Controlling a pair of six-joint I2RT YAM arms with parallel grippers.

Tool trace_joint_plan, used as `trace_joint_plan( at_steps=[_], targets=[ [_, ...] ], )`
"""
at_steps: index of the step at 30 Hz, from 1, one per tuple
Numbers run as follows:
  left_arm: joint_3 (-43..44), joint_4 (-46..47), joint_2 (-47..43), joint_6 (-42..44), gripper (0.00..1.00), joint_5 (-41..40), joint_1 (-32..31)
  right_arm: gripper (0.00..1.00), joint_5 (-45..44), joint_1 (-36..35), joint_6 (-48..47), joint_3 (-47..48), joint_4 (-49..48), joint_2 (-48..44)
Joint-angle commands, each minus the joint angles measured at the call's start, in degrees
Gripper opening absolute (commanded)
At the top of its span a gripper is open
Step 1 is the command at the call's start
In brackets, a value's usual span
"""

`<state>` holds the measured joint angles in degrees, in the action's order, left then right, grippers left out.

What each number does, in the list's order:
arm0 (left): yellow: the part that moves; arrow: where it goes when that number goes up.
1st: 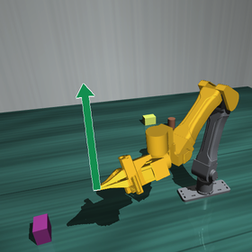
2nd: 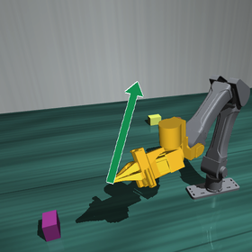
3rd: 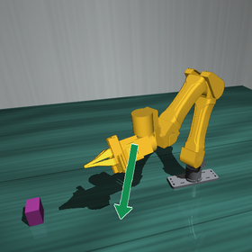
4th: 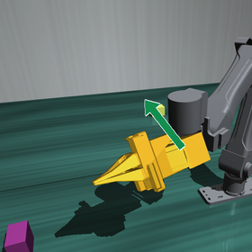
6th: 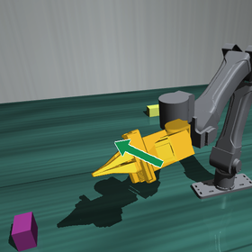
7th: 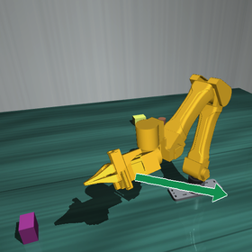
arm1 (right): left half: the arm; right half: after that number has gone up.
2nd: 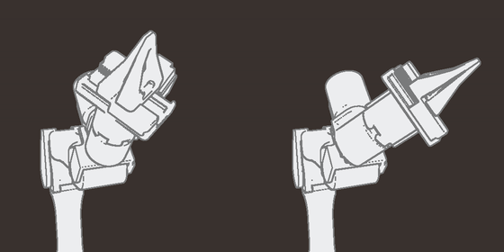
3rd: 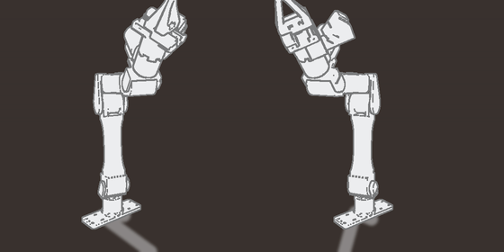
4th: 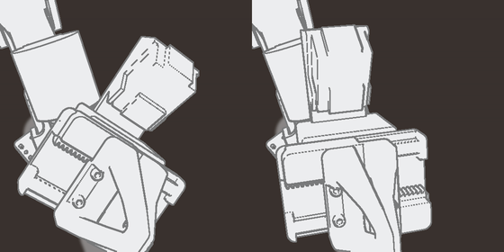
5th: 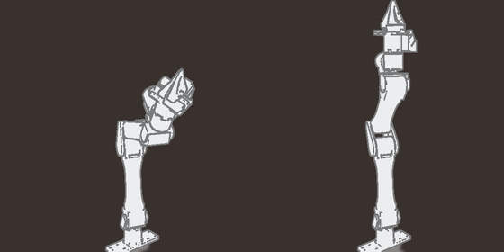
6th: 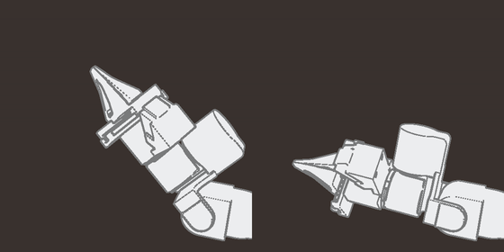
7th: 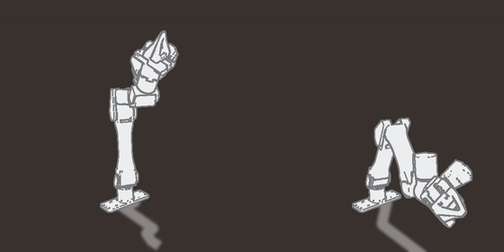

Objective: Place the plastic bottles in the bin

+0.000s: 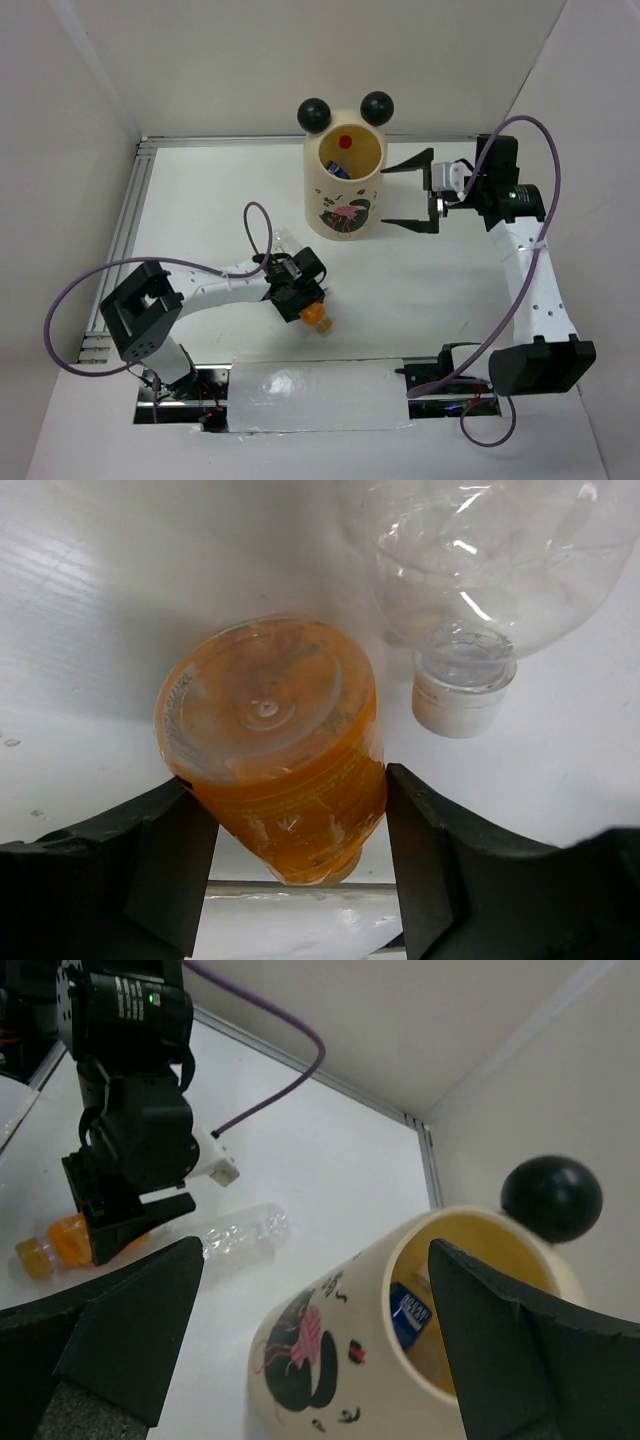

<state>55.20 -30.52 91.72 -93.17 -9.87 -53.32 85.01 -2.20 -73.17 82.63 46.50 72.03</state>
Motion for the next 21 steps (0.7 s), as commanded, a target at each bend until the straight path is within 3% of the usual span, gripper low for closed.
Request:
trace_joint_plan(
  at_steps=[1, 4, 7, 8, 9, 11, 13, 14, 17, 20, 21],
  targets=[
    [0.3, -3.0, -1.8, 1.7, 0.25, -0.9, 0.1, 1.0, -0.1, 2.5, -0.2, -4.2, 2.2, -1.2],
    [3.9, -8.7, -8.6, 4.7, 0.09, -3.8, -4.5, 1.0, -2.8, 6.5, 0.6, -7.7, 5.9, -3.6],
    [10.0, -12.4, -13.9, 10.3, 0.0, -11.0, -9.5, 0.77, -8.8, 8.4, 1.4, -12.2, 8.0, -5.8],
    [11.7, -12.4, -16.6, 14.2, 0.0, -13.8, -10.2, 0.64, -10.0, 9.1, 0.5, -14.8, 9.0, -6.5],
    [14.9, -10.3, -17.6, 16.6, 0.0, -15.4, -10.7, 0.28, -12.0, 9.7, -0.4, -16.2, 10.1, -6.6],
    [18.0, -4.9, -18.3, 26.9, 0.0, -19.2, -10.8, 0.0, -13.6, 9.8, -3.9, -21.1, 12.9, -7.9],
    [22.1, 6.4, -18.3, 36.0, 0.0, -22.4, -10.8, 0.0, -15.7, 10.3, -3.9, -24.6, 12.3, -8.5],
    [23.8, 10.0, -17.5, 44.5, 0.0, -26.7, -10.8, 0.0, -16.4, 10.3, -3.9, -27.9, 12.3, -9.9],
    [32.3, 20.5, -11.1, 57.0, 0.0, -30.8, -9.1, 0.0, -18.3, 10.3, -3.9, -31.6, 11.8, -11.4],
    [35.9, 41.4, -4.4, 75.0, 0.0, -40.6, -7.7, 0.0, -19.1, 10.3, -4.5, -34.5, 11.2, -13.2],
    [38.2, 52.1, -0.4, 83.7, 0.0, -41.7, -6.8, 0.0, -19.1, 10.3, -4.5, -35.2, 11.2, -13.2]
  ],
)
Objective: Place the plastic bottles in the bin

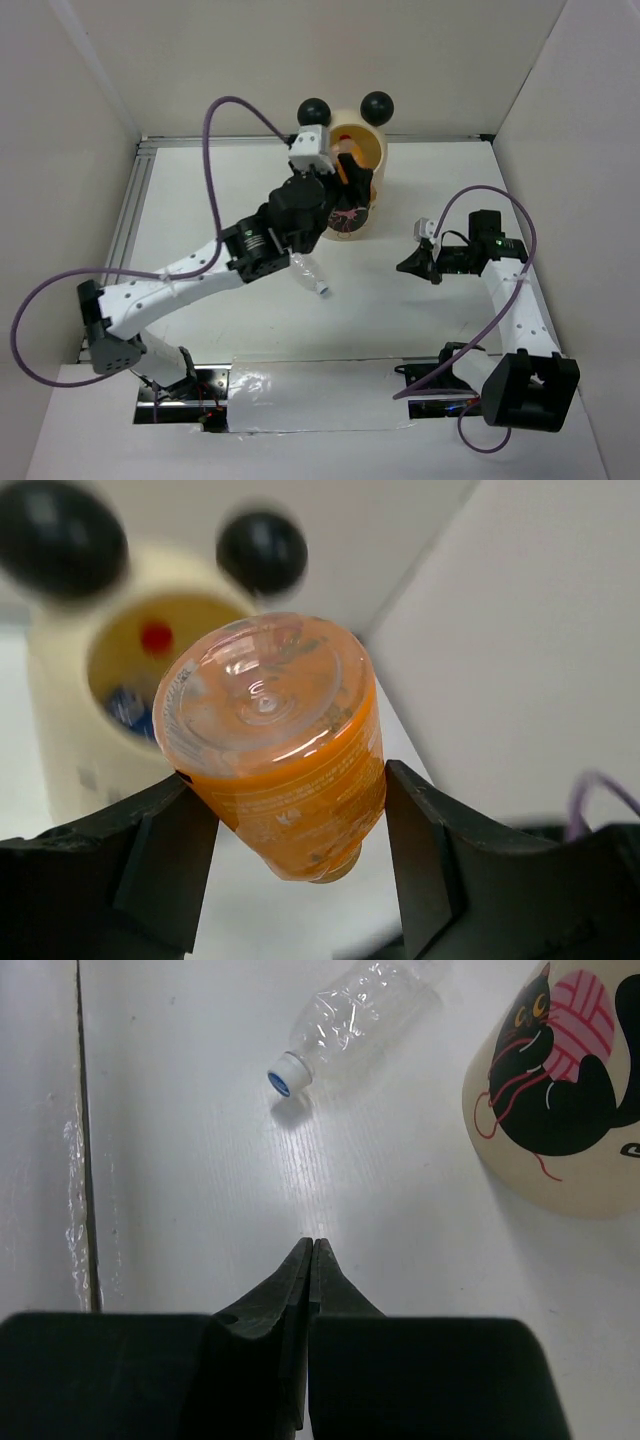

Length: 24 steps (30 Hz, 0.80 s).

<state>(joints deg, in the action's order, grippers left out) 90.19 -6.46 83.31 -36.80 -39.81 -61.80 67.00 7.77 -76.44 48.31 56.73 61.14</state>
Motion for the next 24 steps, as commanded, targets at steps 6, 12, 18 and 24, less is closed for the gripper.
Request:
trace_joint_plan(
  at_steps=[6, 12, 18, 24],
  targets=[
    [14.1, 55.5, 23.0, 59.2, 0.0, -18.1, 3.3, 0.01, 0.2, 0.3, -1.3, -1.4, 0.5, -2.3],
    [16.5, 61.1, 32.8, 67.5, 0.0, -22.7, 7.3, 0.14, 0.8, 0.3, -1.3, -1.9, 0.5, -3.4],
    [15.9, 55.9, 34.2, 62.6, 0.52, -23.0, 8.8, 1.0, -1.1, 0.3, -1.3, -1.9, 0.0, -3.4],
    [15.5, 44.1, 29.7, 54.1, 1.0, -19.6, 7.8, 1.0, -1.5, -2.4, 4.4, 1.6, -0.1, 1.7]
  ],
)
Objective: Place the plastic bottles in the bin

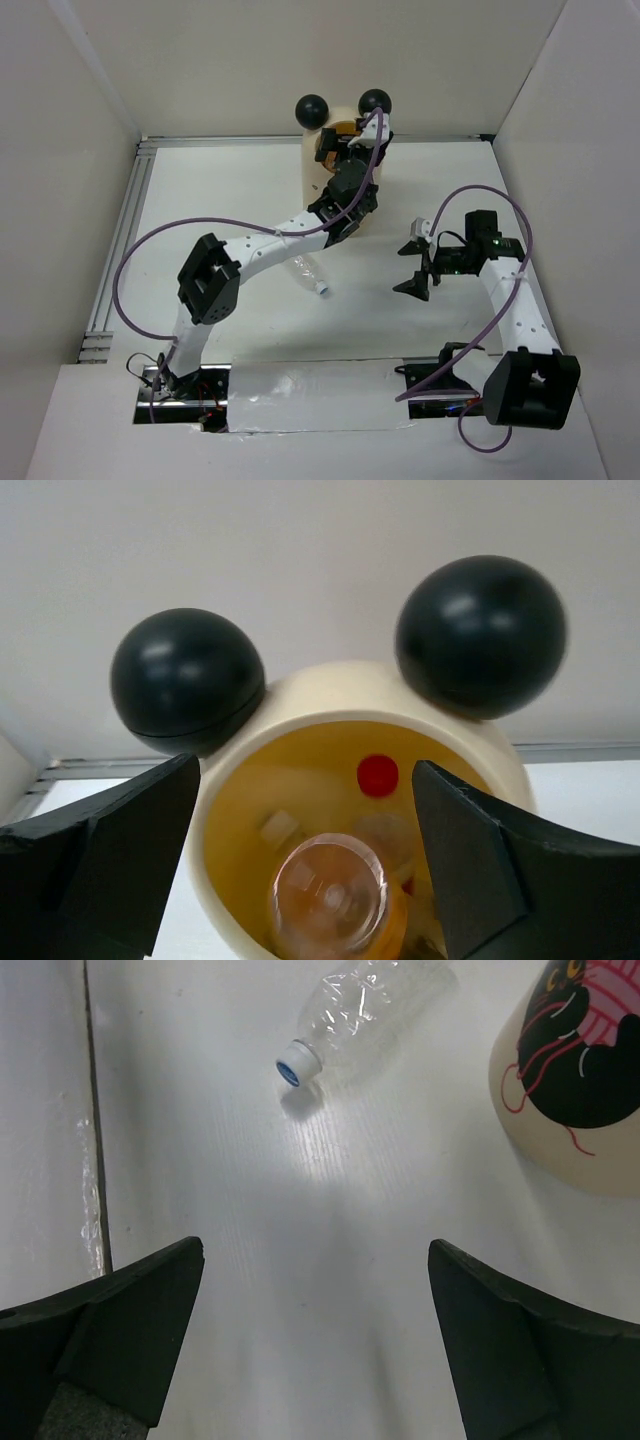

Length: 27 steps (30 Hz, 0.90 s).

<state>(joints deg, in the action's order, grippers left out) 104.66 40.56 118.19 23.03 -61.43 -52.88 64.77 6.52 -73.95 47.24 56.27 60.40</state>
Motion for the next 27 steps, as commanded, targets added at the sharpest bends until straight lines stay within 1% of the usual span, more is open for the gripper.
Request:
trace_joint_plan(
  at_steps=[1, 2, 3, 5, 6, 7, 9, 10, 11, 13, 14, 15, 16, 17, 18, 19, 20, 21, 22, 23, 24, 25, 26, 27],
  targets=[
    [0.1, -2.9, -6.6, -7.5, 1.0, 2.5, -1.2, 1.0, 1.8, -1.2, -0.3, 3.3, 1.6, 4.0],
    [0.1, -4.2, -7.1, -8.7, 1.0, 2.5, -1.7, 1.0, 2.5, -1.2, -0.3, 3.3, 1.6, 4.0],
    [-0.5, -6.7, -7.8, -9.7, 1.0, 2.5, -1.7, 0.95, 3.8, -1.2, -0.3, 3.3, 1.6, 4.5],
    [-1.3, -8.5, -10.3, -11.3, 1.0, 3.2, -3.8, 0.9, 4.3, -1.2, 0.6, 2.8, -1.2, 4.5],
    [-2.9, -8.5, -11.4, -11.3, 1.0, 3.2, -4.4, 0.86, 3.5, -2.8, 1.3, 2.8, -2.2, 4.5],
    [-3.8, -7.9, -12.4, -11.3, 1.0, 3.9, -5.0, 0.81, 2.8, -3.6, 1.9, 2.8, -3.3, 4.5],
    [-5.1, -7.2, -15.9, -11.3, 1.0, 2.0, -6.2, 0.75, 1.7, -6.3, 4.2, 2.8, -6.0, 4.5],
    [-5.8, -8.5, -17.3, -11.9, 1.0, 0.2, -6.2, 0.65, 1.0, -7.5, 5.8, 2.8, -7.7, 4.5],
    [-6.3, -9.8, -19.0, -13.9, 1.0, -1.0, -6.2, 0.58, 1.0, -8.9, 7.5, 3.4, -9.2, 4.5],
    [-8.3, -16.6, -26.1, -18.9, 0.97, -2.9, -6.2, 0.44, -3.1, -15.6, 14.5, 3.4, -15.4, 4.5],
    [-9.5, -27.4, -29.0, -27.2, 0.95, -2.9, -6.2, 0.36, -5.6, -18.8, 24.3, 2.0, -23.9, 4.5],
    [-12.7, -33.9, -32.1, -32.9, 0.84, -2.9, -6.2, 0.35, -12.5, -25.9, 29.3, 1.5, -28.4, 5.1],
    [-14.7, -40.7, -38.8, -38.9, 0.75, -1.9, -5.3, 0.34, -13.7, -28.5, 32.1, 0.9, -31.3, 5.7],
    [-17.0, -47.1, -42.2, -44.4, 0.66, 1.5, -4.3, 0.34, -14.5, -30.1, 34.6, 0.9, -36.4, 6.6],
    [-19.6, -57.4, -45.6, -54.3, 0.62, 3.3, -3.7, 0.4, -16.8, -31.8, 43.7, 0.9, -39.5, 9.0],
    [-26.3, -60.6, -49.1, -57.7, 0.6, 5.2, -3.7, 0.44, -22.6, -35.4, 46.9, 0.9, -41.7, 10.3],
    [-30.3, -62.9, -56.3, -60.4, 0.66, 8.8, -3.7, 0.53, -25.2, -37.3, 48.5, 0.9, -44.6, 11.4],
    [-34.3, -64.4, -60.1, -65.2, 0.72, 10.1, -3.7, 0.56, -28.4, -40.9, 52.0, 2.5, -46.2, 13.2],
    [-41.5, -69.2, -63.8, -69.1, 0.81, 10.8, -3.7, 0.58, -32.8, -42.2, 52.9, 3.5, -47.0, 14.4],
    [-44.5, -72.0, -67.4, -73.4, 0.96, 11.7, -3.7, 0.61, -35.3, -43.6, 54.3, 4.8, -47.8, 15.6],
    [-47.2, -74.3, -74.4, -79.7, 1.0, 12.5, -3.7, 0.66, -36.7, -44.7, 57.2, 7.5, -49.3, 18.1],
    [-51.5, -76.4, -77.8, -82.6, 1.0, 12.5, -4.2, 0.72, -38.1, -47.1, 59.2, 9.0, -50.1, 19.4],
    [-53.1, -81.5, -81.0, -85.7, 1.0, 12.5, -4.2, 0.75, -44.2, -48.7, 61.9, 10.6, -50.9, 20.6],
    [-54.3, -83.1, -84.1, -88.3, 1.0, 12.5, -4.2, 0.77, -45.9, -49.8, 65.0, 12.4, -50.9, 23.3]
  ],
)
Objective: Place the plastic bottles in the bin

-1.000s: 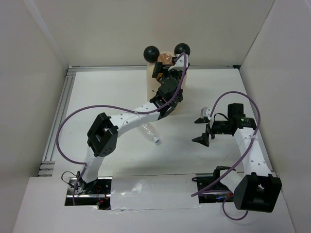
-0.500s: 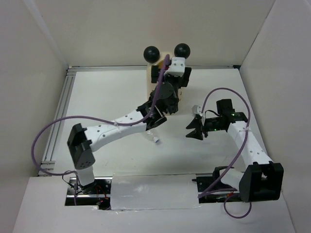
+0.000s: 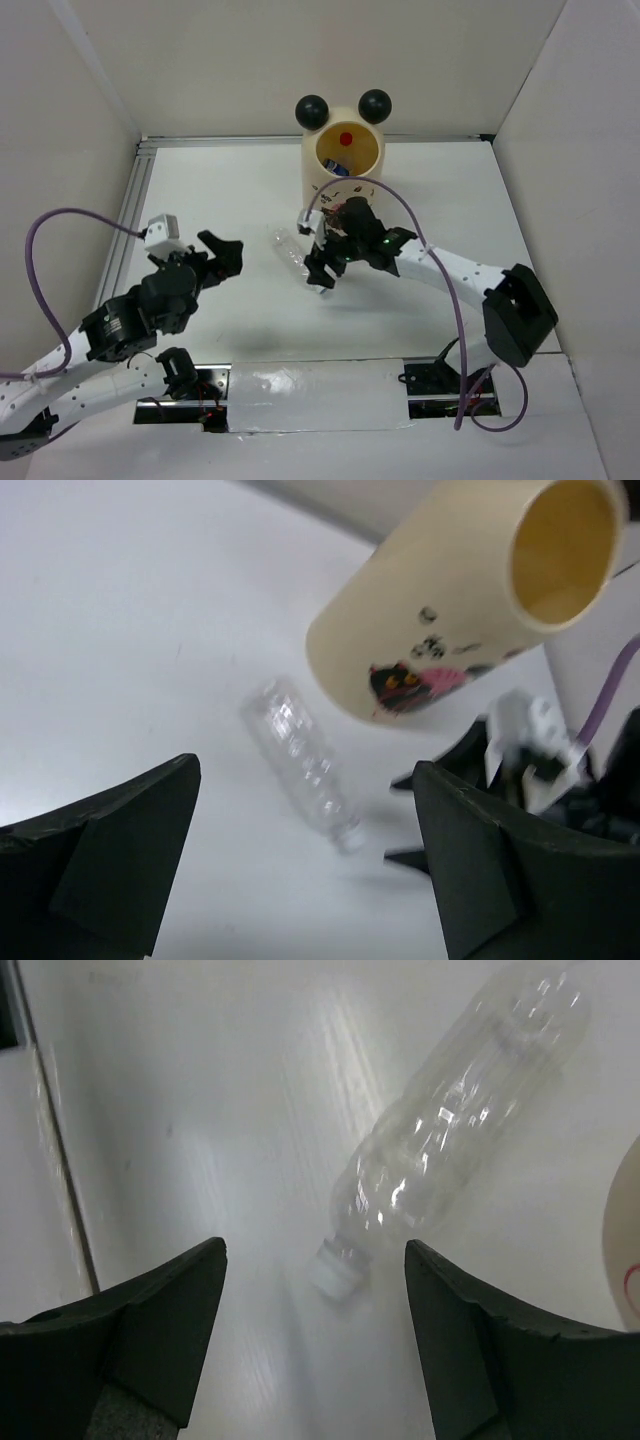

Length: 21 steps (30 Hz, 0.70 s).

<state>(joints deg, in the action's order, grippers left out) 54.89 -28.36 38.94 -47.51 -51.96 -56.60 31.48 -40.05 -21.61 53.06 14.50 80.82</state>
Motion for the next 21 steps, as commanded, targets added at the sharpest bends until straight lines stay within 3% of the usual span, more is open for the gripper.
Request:
trace_joint_plan(
  at_steps=[1, 5, 11, 13, 18, 21],
  targets=[
    [-6.4, -14.9, -10.1, -18.6, 1.0, 3.6, -0.5, 0.79, -14.0, -5.5, 14.0, 10.0, -9.1, 4.2],
    [-7.7, -16.8, -17.1, -16.5, 1.0, 4.2, -0.5, 0.85, -24.2, -10.1, 17.5, 18.6, -6.5, 11.8],
    [-7.9, -22.3, -17.7, -16.9, 1.0, 4.2, -0.5, 0.89, -40.3, -12.0, 22.5, 28.7, -0.8, 22.9],
    [-8.9, -22.4, -18.9, -18.3, 1.0, 4.9, -0.5, 0.97, -42.5, -12.0, 22.5, 31.3, 0.4, 26.4],
    [-11.9, -21.7, -20.5, -19.4, 1.0, 6.0, -0.5, 0.98, -45.4, -12.0, 21.4, 36.2, 4.0, 33.1],
    [-11.9, -21.7, -20.5, -19.4, 1.0, 6.5, -0.5, 0.98, -42.1, -10.9, 21.4, 37.3, 6.1, 35.7]
  ],
)
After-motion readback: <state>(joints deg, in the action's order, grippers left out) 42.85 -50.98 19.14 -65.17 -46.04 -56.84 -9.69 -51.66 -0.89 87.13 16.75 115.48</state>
